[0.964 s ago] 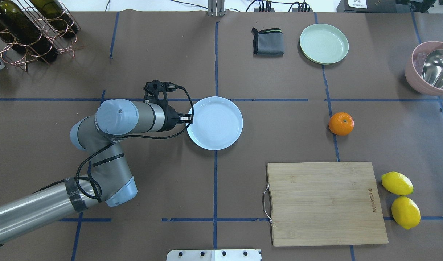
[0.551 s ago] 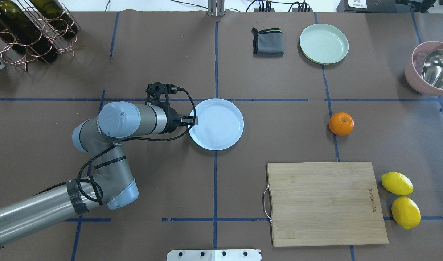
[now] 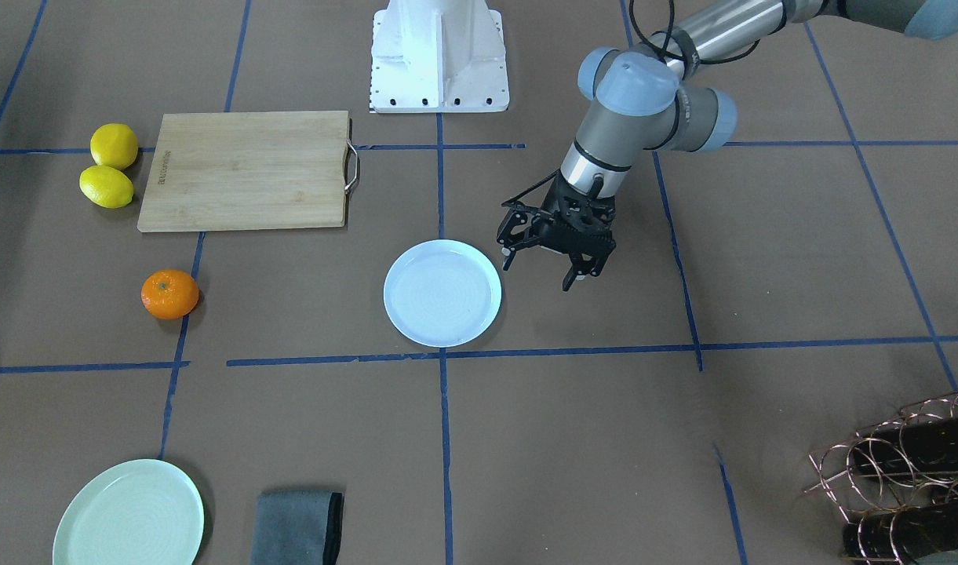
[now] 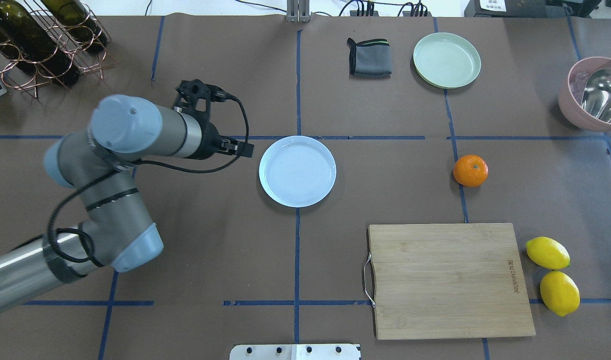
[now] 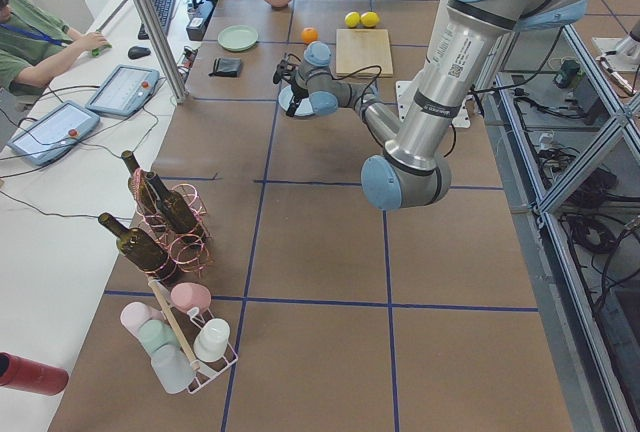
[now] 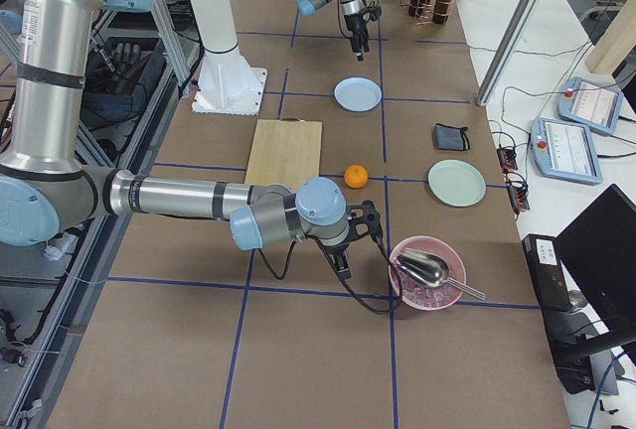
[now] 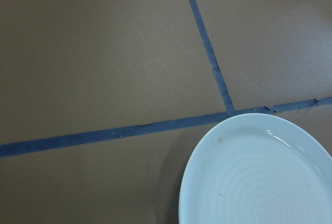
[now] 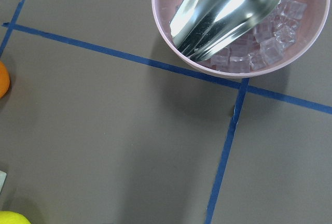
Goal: Pick orange to plate
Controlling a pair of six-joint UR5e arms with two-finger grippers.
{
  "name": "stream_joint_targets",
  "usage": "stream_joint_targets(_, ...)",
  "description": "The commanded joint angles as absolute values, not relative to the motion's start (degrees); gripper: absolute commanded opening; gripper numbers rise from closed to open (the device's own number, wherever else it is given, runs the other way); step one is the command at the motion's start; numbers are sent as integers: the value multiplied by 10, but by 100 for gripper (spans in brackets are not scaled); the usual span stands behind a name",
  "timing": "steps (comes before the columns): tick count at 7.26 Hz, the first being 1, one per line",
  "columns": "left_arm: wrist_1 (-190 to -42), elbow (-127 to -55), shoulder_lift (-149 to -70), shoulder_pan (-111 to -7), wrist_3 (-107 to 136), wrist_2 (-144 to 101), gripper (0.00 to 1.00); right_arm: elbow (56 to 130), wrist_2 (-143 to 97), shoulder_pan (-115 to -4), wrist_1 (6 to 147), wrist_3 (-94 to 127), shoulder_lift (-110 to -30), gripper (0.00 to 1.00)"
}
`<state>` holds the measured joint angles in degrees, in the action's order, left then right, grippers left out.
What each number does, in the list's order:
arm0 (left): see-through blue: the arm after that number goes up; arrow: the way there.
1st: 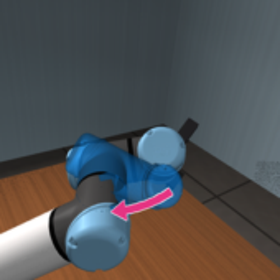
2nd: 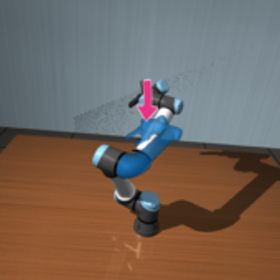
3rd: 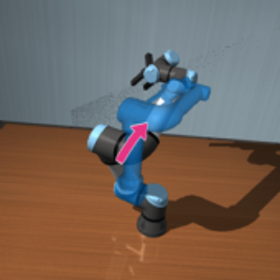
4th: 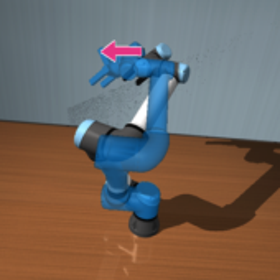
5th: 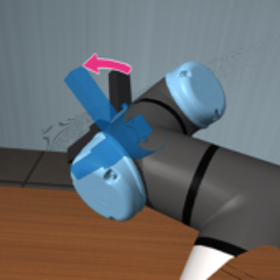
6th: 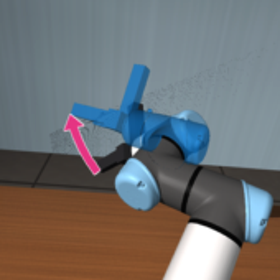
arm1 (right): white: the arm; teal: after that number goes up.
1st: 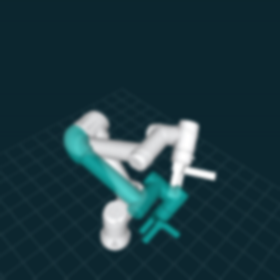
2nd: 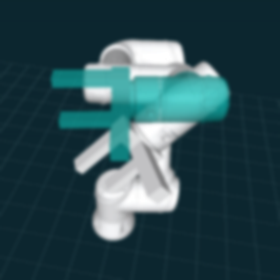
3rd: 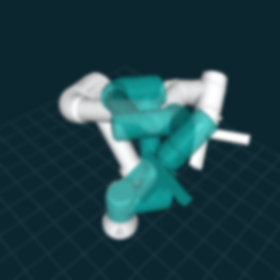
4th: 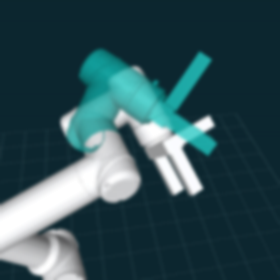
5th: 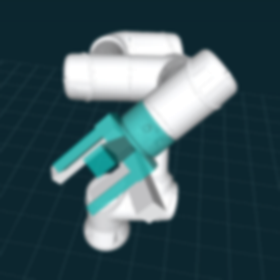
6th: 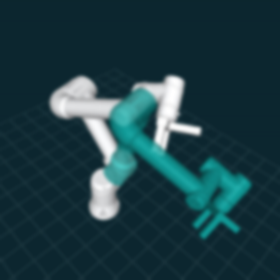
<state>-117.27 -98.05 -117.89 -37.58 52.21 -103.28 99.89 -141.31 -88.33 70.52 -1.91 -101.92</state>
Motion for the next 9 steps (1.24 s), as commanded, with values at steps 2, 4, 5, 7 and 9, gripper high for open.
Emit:
stream_joint_targets(2, -1120, -1064, -1028, -586, 284, -1244, 100, 1004, -1412, -883, 706, -14, -1013, 100)
stream_joint_targets(4, -1106, -1031, -929, -709, 174, -1331, 100, 1006, -1415, -883, 708, 18, -984, 100)
stream_joint_targets(5, -1086, -991, -917, -757, 125, -1336, 100, 1007, -1416, -882, 713, 29, -973, 100)
stream_joint_targets(7, -976, -945, -908, -898, -105, -1333, 100, 1006, -1416, -852, 717, 73, -935, 100)
stream_joint_targets(9, -890, -956, -866, -922, -125, -1337, 100, 1005, -1412, -800, 718, 124, -891, 100)
